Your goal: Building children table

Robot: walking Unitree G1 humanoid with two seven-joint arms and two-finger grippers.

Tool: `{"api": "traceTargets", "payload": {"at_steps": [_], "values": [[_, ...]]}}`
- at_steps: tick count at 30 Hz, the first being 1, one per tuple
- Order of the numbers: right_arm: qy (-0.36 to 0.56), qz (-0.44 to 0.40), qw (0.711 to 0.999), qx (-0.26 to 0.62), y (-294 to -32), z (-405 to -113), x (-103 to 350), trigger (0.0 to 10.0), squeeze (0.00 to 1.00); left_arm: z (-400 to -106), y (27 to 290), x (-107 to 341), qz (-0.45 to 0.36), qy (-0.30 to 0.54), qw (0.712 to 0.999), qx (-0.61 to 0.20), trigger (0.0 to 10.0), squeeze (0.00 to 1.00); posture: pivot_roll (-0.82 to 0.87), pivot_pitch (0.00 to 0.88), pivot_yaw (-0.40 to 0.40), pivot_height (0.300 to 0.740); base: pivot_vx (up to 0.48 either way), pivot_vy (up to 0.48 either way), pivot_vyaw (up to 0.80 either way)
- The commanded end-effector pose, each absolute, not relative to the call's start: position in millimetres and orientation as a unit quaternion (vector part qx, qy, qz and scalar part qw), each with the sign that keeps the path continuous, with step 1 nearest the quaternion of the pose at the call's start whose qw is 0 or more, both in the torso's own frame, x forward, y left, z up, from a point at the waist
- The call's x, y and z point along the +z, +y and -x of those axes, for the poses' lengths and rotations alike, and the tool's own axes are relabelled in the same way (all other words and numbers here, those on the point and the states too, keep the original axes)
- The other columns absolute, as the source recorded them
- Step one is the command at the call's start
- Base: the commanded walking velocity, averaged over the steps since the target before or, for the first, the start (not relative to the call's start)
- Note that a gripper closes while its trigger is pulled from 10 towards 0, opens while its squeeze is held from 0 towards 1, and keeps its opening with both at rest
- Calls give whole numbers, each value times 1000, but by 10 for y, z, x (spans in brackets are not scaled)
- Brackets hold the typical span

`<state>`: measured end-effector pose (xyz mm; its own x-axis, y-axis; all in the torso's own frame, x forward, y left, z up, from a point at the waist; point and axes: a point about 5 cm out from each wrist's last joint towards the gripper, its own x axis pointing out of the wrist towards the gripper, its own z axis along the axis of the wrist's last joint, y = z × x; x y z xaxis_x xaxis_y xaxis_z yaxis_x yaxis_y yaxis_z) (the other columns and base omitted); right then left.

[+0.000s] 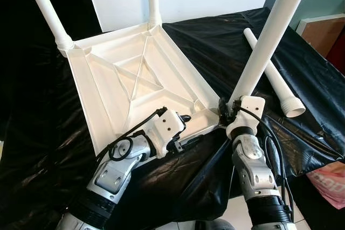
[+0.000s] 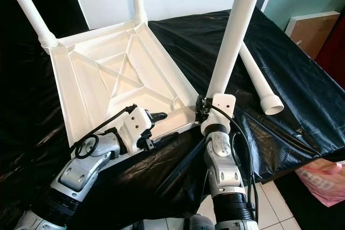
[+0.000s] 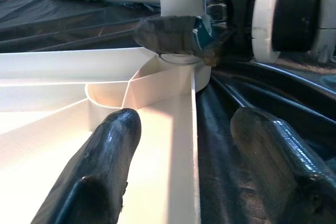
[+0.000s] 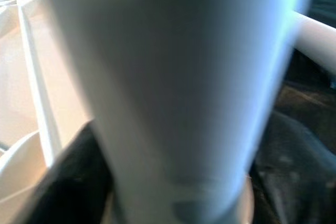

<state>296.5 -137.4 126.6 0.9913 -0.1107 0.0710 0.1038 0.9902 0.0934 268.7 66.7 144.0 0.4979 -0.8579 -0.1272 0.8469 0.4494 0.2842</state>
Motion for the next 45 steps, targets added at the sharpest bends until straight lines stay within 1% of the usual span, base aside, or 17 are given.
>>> {"api": "traceTargets", "payload": {"at_steps": [1, 6, 7, 10, 11, 13, 15, 16, 18, 24, 31, 35, 37, 39, 42, 43, 45], "values": [[-30, -49, 997, -53, -1377, -2932, 1218, 10000, 1000, -2683, 673, 1439, -161, -13, 841, -516, 10000, 0, -5, 104, 2, 740, 0, 0, 0], [-31, -49, 998, -18, -1394, -2828, 1184, 10000, 1000, -2793, 767, 1493, -169, -20, 852, -495, 10000, 0, -12, 100, 2, 740, 0, 0, 0], [-31, -47, 998, -7, -1393, -2793, 1170, 10000, 0, -2836, 806, 1517, -173, -24, 857, -485, 10000, 0, -13, 101, 1, 740, 0, 0, 0], [-30, -48, 998, 0, -1394, -2764, 1159, 10000, 0, -2877, 843, 1538, -177, -28, 861, -475, 10000, 0, -15, 101, 1, 740, 0, 0, 0], [-27, -44, 999, 9, -1391, -2730, 1145, 10000, 0, -2949, 900, 1564, -182, -28, 871, -455, 10000, 0, -18, 102, 2, 740, 0, 0, 0], [-27, -44, 999, 9, -1391, -2730, 1145, 10000, 0, -2949, 900, 1564, -182, -28, 871, -455, 10000, 0, -18, 102, 2, 740, 0, 0, 0], [-26, -43, 999, 15, -1391, -2700, 1134, 10000, 0, -3023, 955, 1582, -187, -26, 881, -433, 10000, 0, -20, 103, 2, 740, 0, 0, 0], [-12, -40, 998, 37, -1374, -2621, 1082, 10000, 0, -3190, 1115, 1636, -216, -28, 899, -380, 10000, 0, -24, 106, 5, 740, 0, 0, 0], [-2, -41, 998, 56, -1353, -2570, 1042, 10000, 0, -3283, 1243, 1661, -240, -24, 906, -348, 10000, 0, -24, 106, 5, 740, 0, 0, 0], [2, -41, 997, 64, -1352, -2540, 1029, 10000, 0, -3333, 1339, 1674, -261, -21, 908, -328, 10000, 0, -31, 113, 10, 740, 0, 0, 0], [13, -38, 995, 88, -1361, -2475, 997, 10000, 0, -3477, 1725, 1739, -326, -11, 910, -256, 10000, 0, -29, 126, 14, 740, 0, 0, 0], [15, -38, 995, 91, -1359, -2466, 994, 10000, 0, -3500, 1789, 1747, -336, -10, 909, -245, 10000, 0, -29, 126, 14, 740, 0, 0, 0], [18, -37, 994, 100, -1355, -2449, 983, 10000, 0, -3545, 1984, 1801, -343, -4, 915, -211, 10000, 0, -28, 131, 17, 740, 0, 0, 0], [18, -37, 994, 100, -1355, -2449, 983, 10000, 0, -3545, 1984, 1801, -343, -4, 915, -211, 10000, 0, -28, 131, 17, 740, 0, 0, 0], [24, -35, 993, 112, -1350, -2433, 973, 10000, 0, -3566, 2195, 1856, -355, 3, 917, -183, 10000, 0, -27, 134, 17, 740, 0, 0, 0], [24, -35, 993, 112, -1350, -2433, 973, 10000, 0, -3566, 2195, 1856, -355, 3, 917, -183, 10000, 0, -27, 134, 17, 740, 0, 0, 0], [27, -33, 992, 120, -1351, -2424, 967, 10000, 0, -3540, 2366, 1912, -372, 4, 912, -173, 10000, 0, -27, 136, 16, 740, 0, 0, 0]]}}
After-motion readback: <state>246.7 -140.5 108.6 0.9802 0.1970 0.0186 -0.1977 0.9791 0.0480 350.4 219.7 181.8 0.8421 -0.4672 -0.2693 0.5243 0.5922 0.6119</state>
